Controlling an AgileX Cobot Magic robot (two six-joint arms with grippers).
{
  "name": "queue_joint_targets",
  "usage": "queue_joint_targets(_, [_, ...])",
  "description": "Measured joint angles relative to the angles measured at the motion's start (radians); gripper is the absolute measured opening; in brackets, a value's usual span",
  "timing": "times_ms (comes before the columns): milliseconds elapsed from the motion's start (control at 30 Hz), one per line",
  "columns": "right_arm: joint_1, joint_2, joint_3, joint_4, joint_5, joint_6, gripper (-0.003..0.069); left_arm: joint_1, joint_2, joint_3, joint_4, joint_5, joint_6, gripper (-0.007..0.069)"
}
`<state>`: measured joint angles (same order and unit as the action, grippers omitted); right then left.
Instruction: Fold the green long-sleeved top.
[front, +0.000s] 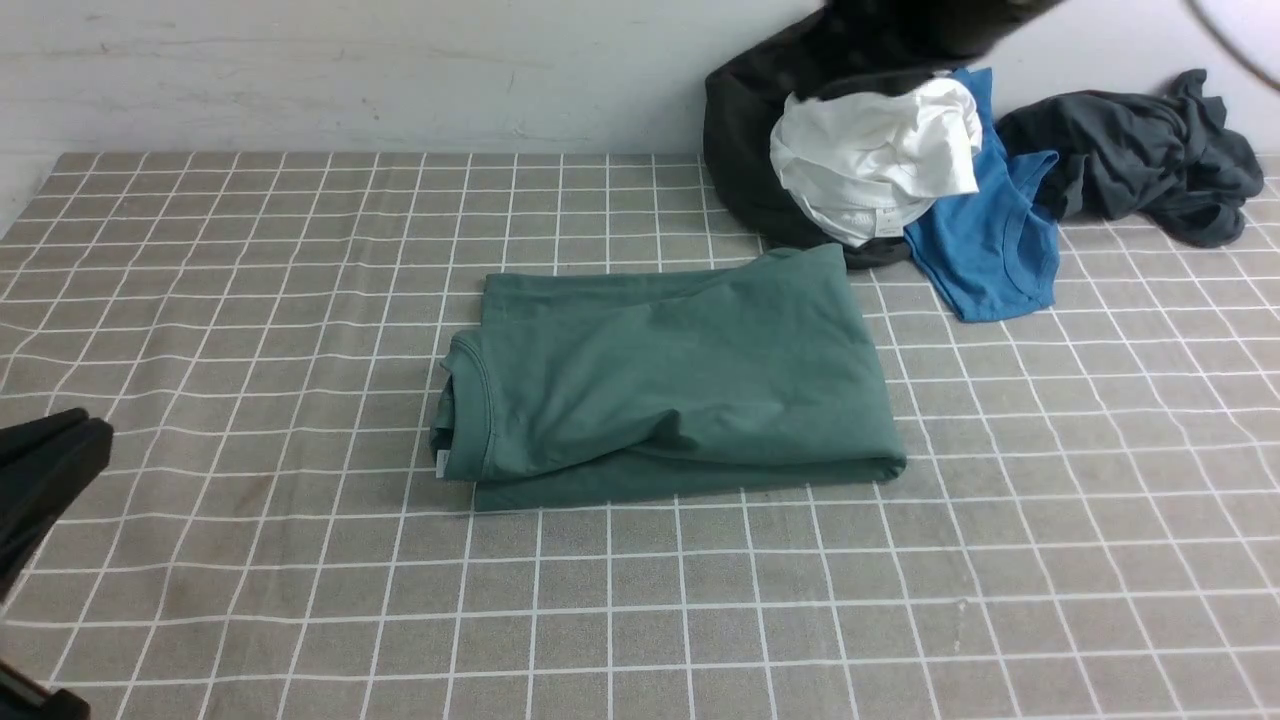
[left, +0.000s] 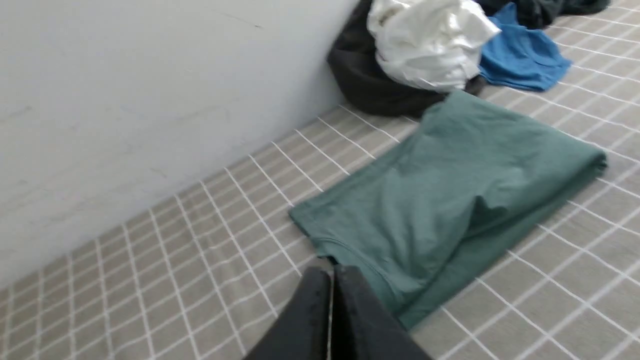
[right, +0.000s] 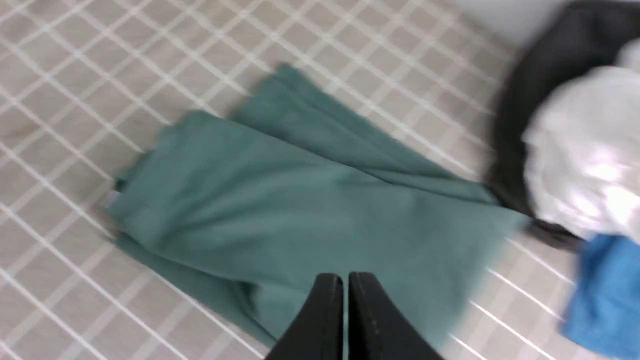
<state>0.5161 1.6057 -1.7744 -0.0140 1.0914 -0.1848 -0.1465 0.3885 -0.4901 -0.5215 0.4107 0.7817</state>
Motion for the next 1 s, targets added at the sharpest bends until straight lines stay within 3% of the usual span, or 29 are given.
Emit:
queue_joint_targets(233, [-0.043, -0.374, 0.471, -0.049, -0.188, 0.001, 0.0009, 0.000, -0.091, 0.170, -0.001, -0.205, 0.016, -0.0007])
queue_joint_targets(500, [-0.043, -0.962, 1.169, 0.025, -0.701, 0.067, 0.0009, -0.044, -0.108, 0.183, -0.046, -0.228, 0.012, -0.0007])
queue_joint_targets(767, [-0.043, -1.412, 1.582, 0.065, -0.975, 0.079, 0.0009, -0.046, -0.108, 0.183, -0.060, -0.176, 0.012, -0.0007])
queue_joint_targets(1000, [-0.043, -1.613, 1.776, 0.133, -1.069, 0.100, 0.0009, -0.046, -0.108, 0.183, -0.060, -0.147, 0.011, -0.0007])
